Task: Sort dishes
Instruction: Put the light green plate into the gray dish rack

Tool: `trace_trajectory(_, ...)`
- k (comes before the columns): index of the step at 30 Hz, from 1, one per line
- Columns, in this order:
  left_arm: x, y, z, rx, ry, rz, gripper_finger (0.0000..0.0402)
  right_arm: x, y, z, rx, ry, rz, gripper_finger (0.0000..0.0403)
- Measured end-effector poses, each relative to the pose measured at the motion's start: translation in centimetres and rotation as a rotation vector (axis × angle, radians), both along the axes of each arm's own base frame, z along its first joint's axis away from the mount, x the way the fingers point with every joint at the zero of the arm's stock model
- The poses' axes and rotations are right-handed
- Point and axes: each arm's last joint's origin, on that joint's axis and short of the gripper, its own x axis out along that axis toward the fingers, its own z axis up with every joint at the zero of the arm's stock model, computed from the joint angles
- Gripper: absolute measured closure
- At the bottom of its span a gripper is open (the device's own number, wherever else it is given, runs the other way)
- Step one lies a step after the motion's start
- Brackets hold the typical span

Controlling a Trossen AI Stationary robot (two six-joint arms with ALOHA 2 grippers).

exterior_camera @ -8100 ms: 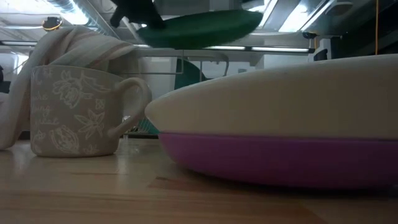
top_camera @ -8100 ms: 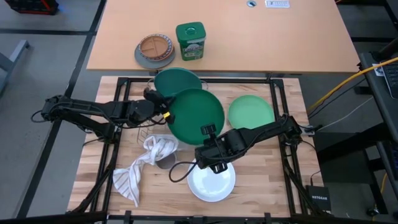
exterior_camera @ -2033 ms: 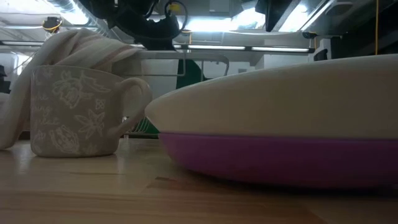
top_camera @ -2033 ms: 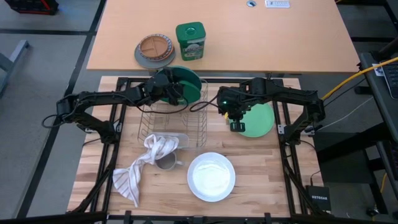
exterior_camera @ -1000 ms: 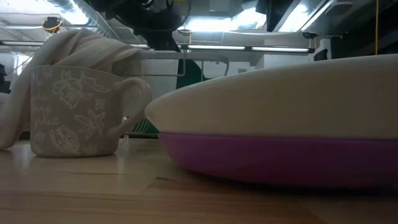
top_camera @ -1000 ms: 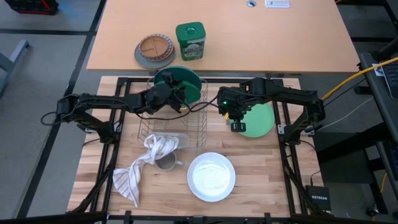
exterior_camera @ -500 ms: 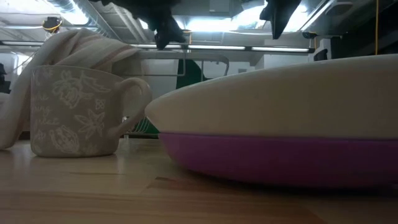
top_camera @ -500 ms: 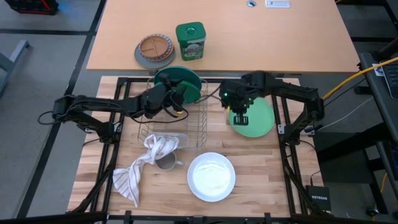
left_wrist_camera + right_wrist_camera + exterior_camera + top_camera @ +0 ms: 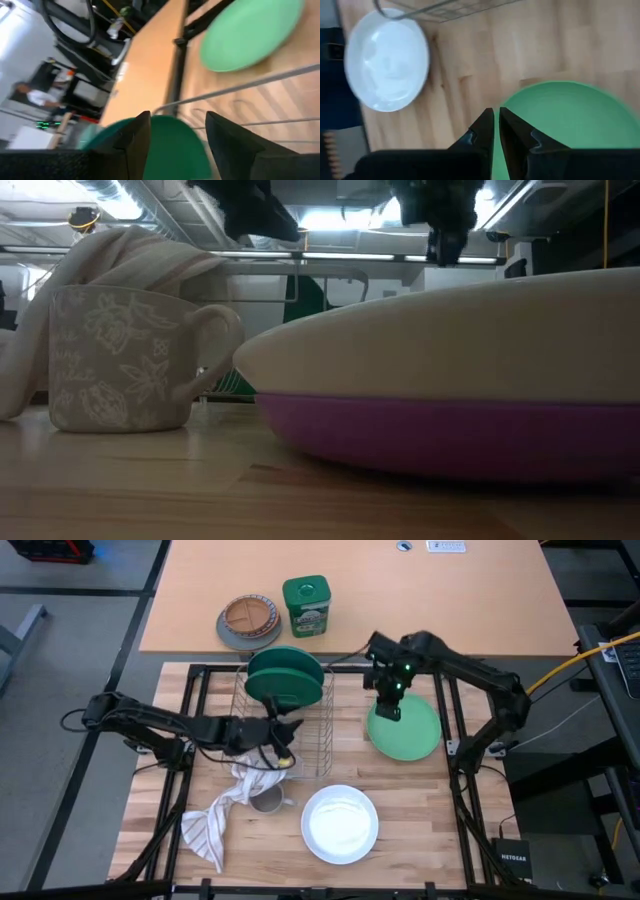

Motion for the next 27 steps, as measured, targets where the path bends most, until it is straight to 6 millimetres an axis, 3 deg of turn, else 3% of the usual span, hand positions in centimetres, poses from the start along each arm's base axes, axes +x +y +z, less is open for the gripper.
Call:
trace_trajectory(4,-0.4,-1.5,-0.7,-0.073,0.013,-0.025,0.0221,-0.6,0.6,-4.6,0.065,0.027,-0.020,0.0371)
trace_trajectory(9,-0.8,-2.6,-1.3,-0.143,0.026,-0.026,0.0222,-1.7,1.7,-10.6,0.051,0.239,-0.170,0.0371)
trace_trajectory(14,-1.1,-3.0,-1.7,-0.204,0.021,-0.005,0.0221,-2.7,3.0,-15.0,0.039,0.356,-0.320,0.0371)
trace_trajectory(19,-1.3,-2.9,-1.8,-0.236,0.017,0.011,0.0222,-2.4,4.5,-17.2,0.044,0.320,-0.350,0.0371)
trace_trajectory(27,-1.3,-2.9,-1.9,-0.251,0.009,0.019,0.0222,-1.2,6.4,-17.5,0.019,0.260,-0.334,0.0371)
